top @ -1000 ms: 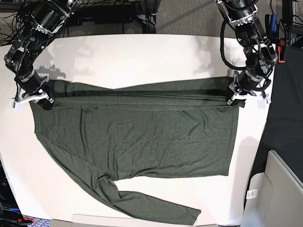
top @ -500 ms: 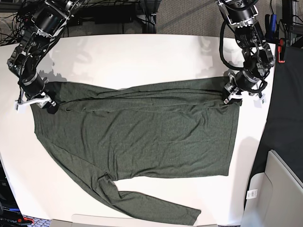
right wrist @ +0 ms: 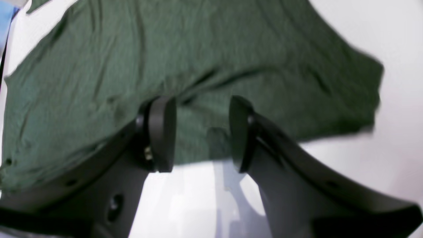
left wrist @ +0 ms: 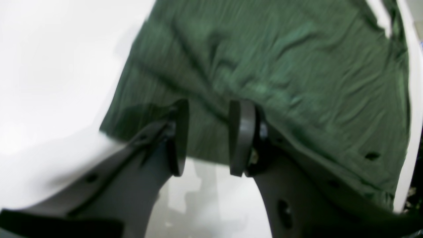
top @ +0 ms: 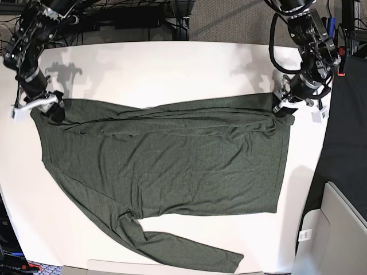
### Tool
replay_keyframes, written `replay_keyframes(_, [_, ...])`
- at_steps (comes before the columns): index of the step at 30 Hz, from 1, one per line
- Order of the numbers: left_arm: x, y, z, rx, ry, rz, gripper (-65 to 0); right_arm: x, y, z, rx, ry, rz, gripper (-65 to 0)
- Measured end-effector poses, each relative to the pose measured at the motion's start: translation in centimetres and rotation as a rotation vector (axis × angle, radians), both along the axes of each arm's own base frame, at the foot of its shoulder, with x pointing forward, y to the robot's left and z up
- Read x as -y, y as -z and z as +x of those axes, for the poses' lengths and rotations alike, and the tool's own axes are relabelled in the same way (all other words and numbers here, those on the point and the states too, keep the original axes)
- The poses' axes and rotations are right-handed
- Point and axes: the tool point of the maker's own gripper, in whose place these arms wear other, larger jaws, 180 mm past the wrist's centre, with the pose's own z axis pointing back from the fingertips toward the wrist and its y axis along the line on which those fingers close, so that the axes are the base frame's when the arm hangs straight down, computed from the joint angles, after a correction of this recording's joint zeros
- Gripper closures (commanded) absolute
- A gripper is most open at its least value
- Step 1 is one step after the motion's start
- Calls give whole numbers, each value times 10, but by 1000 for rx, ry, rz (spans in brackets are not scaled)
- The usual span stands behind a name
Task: Fold the T-shirt properly
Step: 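Release the shoulder edge and raise both grippers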
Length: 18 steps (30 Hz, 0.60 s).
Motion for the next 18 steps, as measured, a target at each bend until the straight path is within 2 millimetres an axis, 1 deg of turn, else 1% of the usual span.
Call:
replay_keyframes(3, [0, 9, -14, -38, 0, 1, -218, -1, 6, -16, -37, -9, -18, -266])
replay_keyframes(5, [1, 12, -16, -50, 3, -4, -229, -1, 8, -21, -48, -10, -22, -266])
replay_keyframes(8, [3, 18, -16, -50, -12, -22, -234, -2, 9, -22, -48, -8, -17, -266])
replay_keyframes(10, [8, 24, -19, -58, -17, -49, -234, -1, 8, -21, -42, -5, -18, -266])
replay_keyframes(12, [8, 29, -22, -70, -18, -60, -234, -1, 8, -22, -44, -5, -19, -266])
replay_keyframes(14, [10, 33, -19, -66, -29, -85, -234, -1, 9, -22, -46, -1, -17, -266])
replay_keyframes(16, [12, 33, -17, -56, -40, -99, -234, -1, 8, -21, -44, -1, -16, -266])
replay_keyframes(18, [11, 34, -20, -58, -58, -113, -234, -1, 8, -21, -45, -1, -17, -266])
